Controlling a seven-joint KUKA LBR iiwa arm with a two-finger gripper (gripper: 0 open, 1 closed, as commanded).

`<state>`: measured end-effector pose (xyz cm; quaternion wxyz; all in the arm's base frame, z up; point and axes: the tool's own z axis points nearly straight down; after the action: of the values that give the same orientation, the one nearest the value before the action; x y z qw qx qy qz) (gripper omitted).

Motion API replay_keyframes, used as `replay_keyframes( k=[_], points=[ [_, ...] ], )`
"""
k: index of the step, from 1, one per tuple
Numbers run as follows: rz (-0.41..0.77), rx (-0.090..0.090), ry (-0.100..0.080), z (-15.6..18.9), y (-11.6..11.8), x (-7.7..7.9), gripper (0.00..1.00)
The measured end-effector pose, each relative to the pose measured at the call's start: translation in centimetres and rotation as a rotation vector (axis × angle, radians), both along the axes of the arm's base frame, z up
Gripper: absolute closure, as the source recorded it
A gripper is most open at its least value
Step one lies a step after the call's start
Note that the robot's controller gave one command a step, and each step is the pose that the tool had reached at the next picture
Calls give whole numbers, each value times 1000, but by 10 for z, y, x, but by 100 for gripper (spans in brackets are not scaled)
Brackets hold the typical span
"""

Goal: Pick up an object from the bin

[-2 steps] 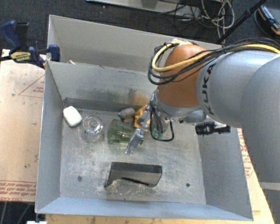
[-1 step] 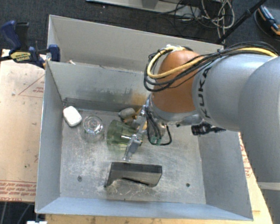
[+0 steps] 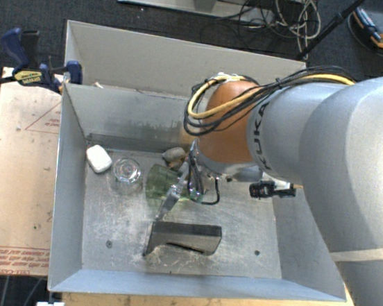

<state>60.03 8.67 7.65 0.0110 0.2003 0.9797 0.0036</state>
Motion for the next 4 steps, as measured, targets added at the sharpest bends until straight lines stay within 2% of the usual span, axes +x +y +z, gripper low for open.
replay_keyframes(
  k=[1,3,4],
  points=[
    [-39,6,3,3,-10,13,100],
    [-39,4,7,7,-11,12,100],
    [-39,-1,22,23,-13,7,100]
  ],
)
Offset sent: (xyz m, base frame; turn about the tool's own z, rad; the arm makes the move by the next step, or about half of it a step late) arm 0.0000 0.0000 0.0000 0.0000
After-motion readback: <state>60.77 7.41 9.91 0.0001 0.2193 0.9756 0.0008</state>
